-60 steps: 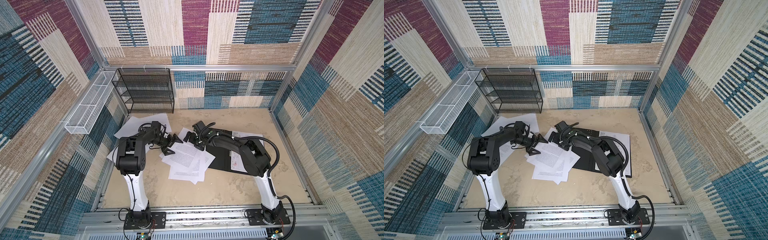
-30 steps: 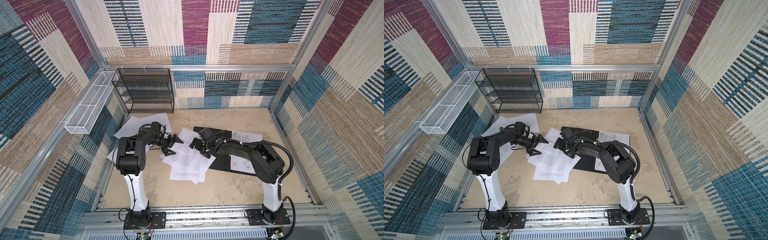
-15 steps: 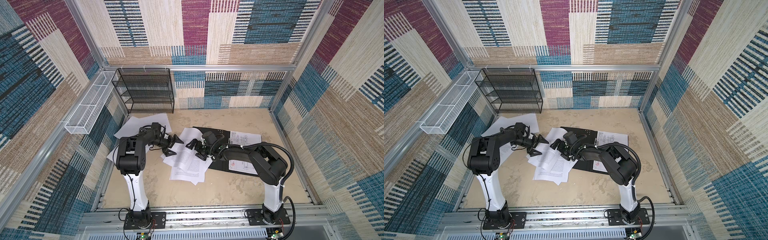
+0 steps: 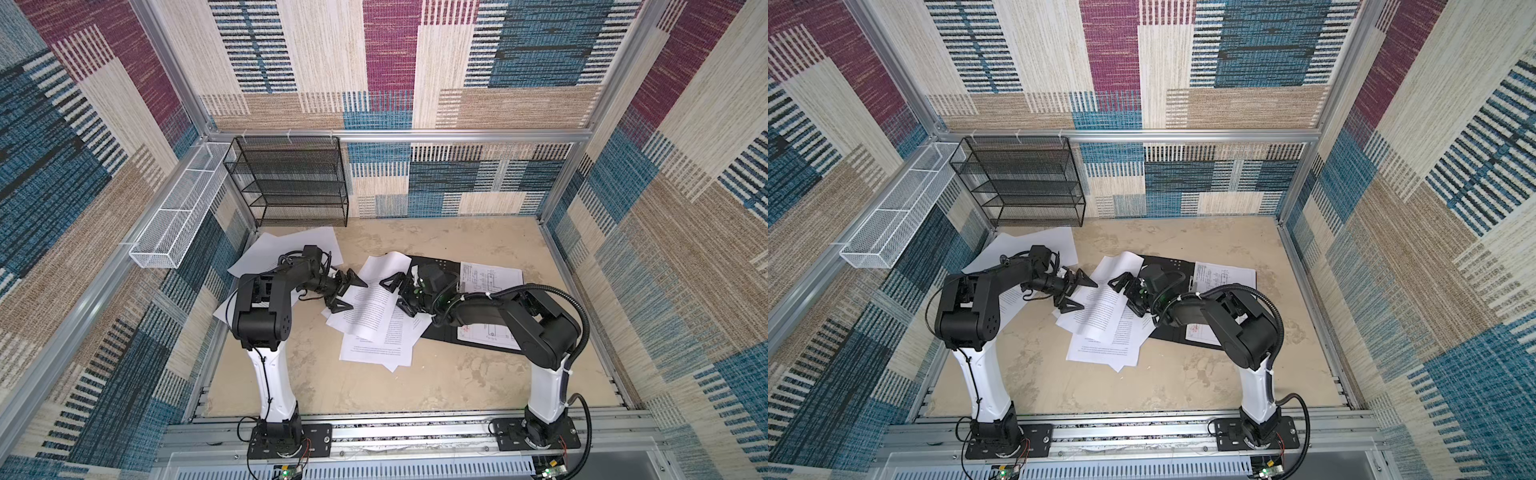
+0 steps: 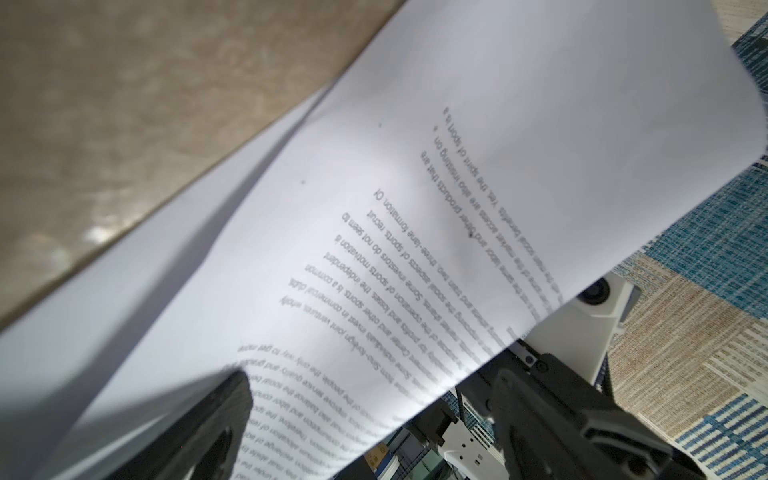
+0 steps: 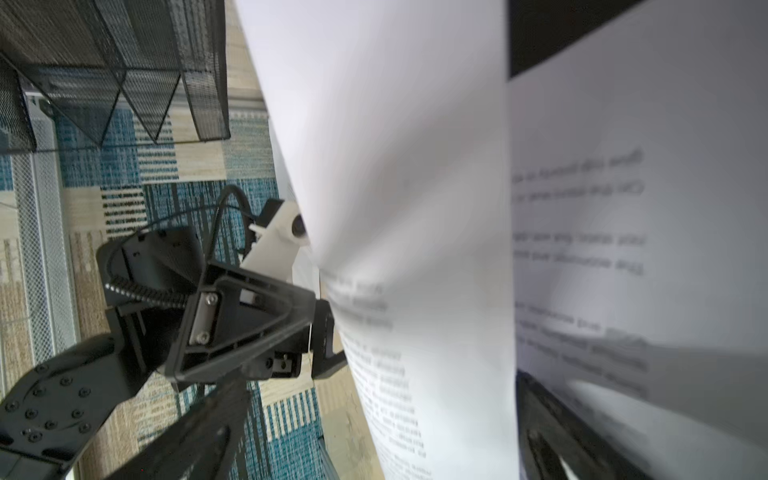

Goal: Put the files into the folder
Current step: 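Lift the text page over the folder clip with the right gripper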

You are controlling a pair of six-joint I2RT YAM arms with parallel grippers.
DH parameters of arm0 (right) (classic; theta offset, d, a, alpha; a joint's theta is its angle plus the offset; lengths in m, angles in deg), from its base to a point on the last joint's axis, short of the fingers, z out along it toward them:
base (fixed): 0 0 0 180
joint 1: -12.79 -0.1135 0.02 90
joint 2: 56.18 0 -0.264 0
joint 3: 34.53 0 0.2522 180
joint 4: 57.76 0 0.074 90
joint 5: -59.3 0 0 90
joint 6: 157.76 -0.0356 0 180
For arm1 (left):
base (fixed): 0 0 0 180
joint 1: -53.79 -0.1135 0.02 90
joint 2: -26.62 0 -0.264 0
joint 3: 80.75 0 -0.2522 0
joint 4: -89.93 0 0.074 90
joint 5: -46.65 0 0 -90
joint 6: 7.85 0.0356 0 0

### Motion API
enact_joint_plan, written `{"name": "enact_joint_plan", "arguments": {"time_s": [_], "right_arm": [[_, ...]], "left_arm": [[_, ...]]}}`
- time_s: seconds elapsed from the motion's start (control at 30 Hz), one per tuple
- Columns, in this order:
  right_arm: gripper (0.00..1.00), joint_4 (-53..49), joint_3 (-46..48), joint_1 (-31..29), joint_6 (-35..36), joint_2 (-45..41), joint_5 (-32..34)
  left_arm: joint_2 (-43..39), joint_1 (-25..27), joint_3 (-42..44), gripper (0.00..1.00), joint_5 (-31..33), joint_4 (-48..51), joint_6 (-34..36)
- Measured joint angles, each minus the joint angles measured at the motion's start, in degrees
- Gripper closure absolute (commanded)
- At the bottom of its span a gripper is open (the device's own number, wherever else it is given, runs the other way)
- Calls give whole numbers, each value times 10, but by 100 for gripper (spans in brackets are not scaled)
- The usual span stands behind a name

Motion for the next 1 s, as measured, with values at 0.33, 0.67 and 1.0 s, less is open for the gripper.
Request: {"name": "enact_joint_plan", "arguments": {"time_s": [0.33, 0.67, 1.0], "right_arm": [[0, 26, -11, -16, 0, 14, -10], [25, 29, 43, -27, -61, -24, 45], [59, 15, 39, -35, -97, -20, 59]], "left_arm": [[4, 0, 0, 4, -12, 3, -2], [4, -2, 5, 5, -23, 1, -13], [6, -3, 5, 5, -26, 0, -16]]}}
